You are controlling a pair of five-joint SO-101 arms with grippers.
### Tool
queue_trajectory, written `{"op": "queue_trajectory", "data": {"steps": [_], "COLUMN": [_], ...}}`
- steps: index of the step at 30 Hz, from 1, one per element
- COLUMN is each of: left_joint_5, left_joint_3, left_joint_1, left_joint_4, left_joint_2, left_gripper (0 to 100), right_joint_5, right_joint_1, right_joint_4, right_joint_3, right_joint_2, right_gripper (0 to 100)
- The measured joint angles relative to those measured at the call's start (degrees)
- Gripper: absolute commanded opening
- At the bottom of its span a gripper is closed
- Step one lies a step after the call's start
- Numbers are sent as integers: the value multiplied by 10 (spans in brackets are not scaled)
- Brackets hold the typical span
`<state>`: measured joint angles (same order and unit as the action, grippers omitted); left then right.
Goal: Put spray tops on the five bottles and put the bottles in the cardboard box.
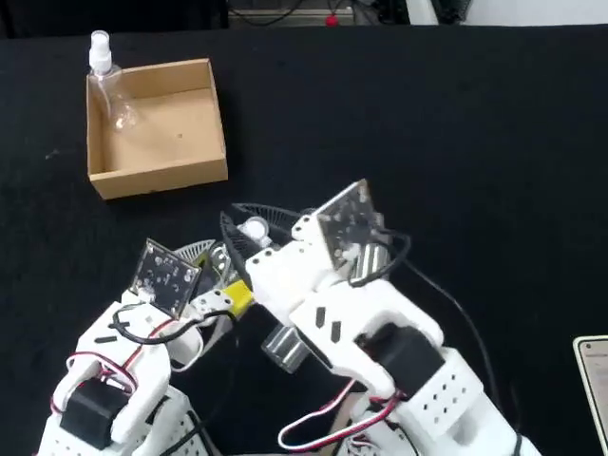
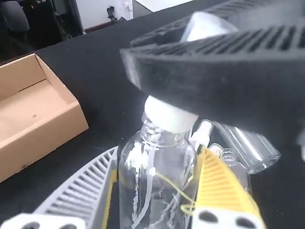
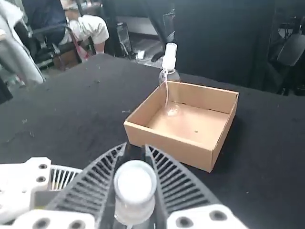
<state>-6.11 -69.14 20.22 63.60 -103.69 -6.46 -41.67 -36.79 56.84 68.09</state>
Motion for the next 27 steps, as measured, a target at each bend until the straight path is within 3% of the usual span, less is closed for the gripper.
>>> {"op": "queue_trajectory", "data": {"steps": [7, 13, 22, 24, 27], "left_joint_5": [0, 0, 0, 0, 0], "left_joint_3": [1, 1, 1, 1, 1], "left_joint_1": [3, 3, 0, 3, 3], "left_joint_4": [0, 0, 0, 0, 0], "left_joint_2": [-1, -1, -1, -1, -3], "left_gripper": [191, 191, 191, 191, 191], "right_joint_5": [64, 74, 74, 74, 74], "right_joint_1": [-20, -33, -35, -35, -36], "right_joint_4": [-47, -61, -142, -173, -199], "right_joint_3": [-31, -47, -178, -206, -225], "right_joint_2": [-7, -18, -171, -181, -185], "right_gripper": [11, 11, 14, 51, 193]}}
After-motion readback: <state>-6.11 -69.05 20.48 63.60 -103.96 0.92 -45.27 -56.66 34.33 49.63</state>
